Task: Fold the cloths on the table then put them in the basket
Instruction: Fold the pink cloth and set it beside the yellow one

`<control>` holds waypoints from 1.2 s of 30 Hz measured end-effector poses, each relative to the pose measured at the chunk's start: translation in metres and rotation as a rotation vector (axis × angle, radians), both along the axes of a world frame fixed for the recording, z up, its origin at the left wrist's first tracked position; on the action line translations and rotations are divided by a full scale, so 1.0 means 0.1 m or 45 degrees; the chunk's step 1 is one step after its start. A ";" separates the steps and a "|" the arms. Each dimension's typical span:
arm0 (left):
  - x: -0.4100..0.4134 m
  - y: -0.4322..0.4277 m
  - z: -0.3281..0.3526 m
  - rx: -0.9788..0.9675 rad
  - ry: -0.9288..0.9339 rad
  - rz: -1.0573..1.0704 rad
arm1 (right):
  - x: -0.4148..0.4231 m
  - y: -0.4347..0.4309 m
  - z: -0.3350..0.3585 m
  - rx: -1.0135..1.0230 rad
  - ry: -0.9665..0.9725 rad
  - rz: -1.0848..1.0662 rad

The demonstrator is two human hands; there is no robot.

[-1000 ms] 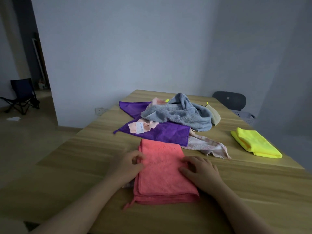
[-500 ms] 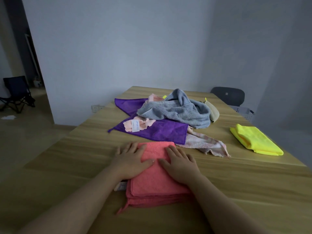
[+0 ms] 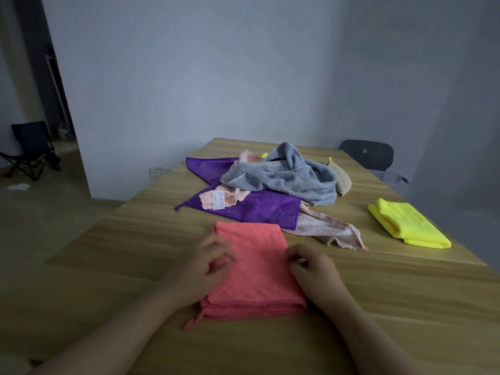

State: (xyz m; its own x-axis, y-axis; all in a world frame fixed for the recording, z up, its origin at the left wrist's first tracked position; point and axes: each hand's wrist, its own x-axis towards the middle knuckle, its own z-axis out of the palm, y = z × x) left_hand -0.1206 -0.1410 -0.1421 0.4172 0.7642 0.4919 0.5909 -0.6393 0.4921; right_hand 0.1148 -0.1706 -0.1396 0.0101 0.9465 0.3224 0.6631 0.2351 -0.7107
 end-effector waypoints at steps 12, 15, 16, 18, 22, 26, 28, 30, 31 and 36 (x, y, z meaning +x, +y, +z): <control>-0.15 -0.31 0.00 -0.025 0.580 -0.110 | 0.11 -0.30 -0.03 0.097 -0.674 0.327; -0.15 -0.42 0.05 0.251 0.634 -0.031 | 0.11 -0.33 -0.05 0.244 -0.740 0.314; -0.14 -0.45 0.06 0.332 0.604 0.001 | 0.10 -0.34 -0.05 0.290 -0.735 0.317; -0.13 -0.47 0.10 0.350 0.504 0.081 | 0.05 -0.36 -0.01 0.332 -0.680 0.292; -0.08 -0.31 0.09 -0.202 0.013 0.046 | -0.01 -0.40 0.09 0.137 -0.281 0.255; 0.06 -0.10 0.09 -0.423 -0.591 0.088 | -0.01 -0.37 0.07 -0.139 -0.481 0.286; 0.12 0.00 0.04 -0.480 -0.783 0.174 | -0.04 -0.29 0.06 -0.082 -0.449 0.204; 0.14 0.07 0.05 -0.561 -0.851 0.130 | -0.07 -0.19 0.10 -0.070 -0.235 0.061; 0.13 0.09 0.04 -0.604 -0.839 0.074 | -0.08 -0.15 0.11 -0.101 -0.142 0.007; 0.10 0.25 -0.04 -0.592 -0.502 -0.023 | -0.16 0.05 0.11 -0.067 0.109 -0.085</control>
State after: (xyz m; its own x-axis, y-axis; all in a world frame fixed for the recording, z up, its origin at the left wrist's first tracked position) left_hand -0.1105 -0.1163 -0.1463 0.2866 0.9304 0.2284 0.2986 -0.3132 0.9015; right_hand 0.0989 -0.1660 -0.1288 0.0993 0.9584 0.2675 0.6121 0.1531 -0.7758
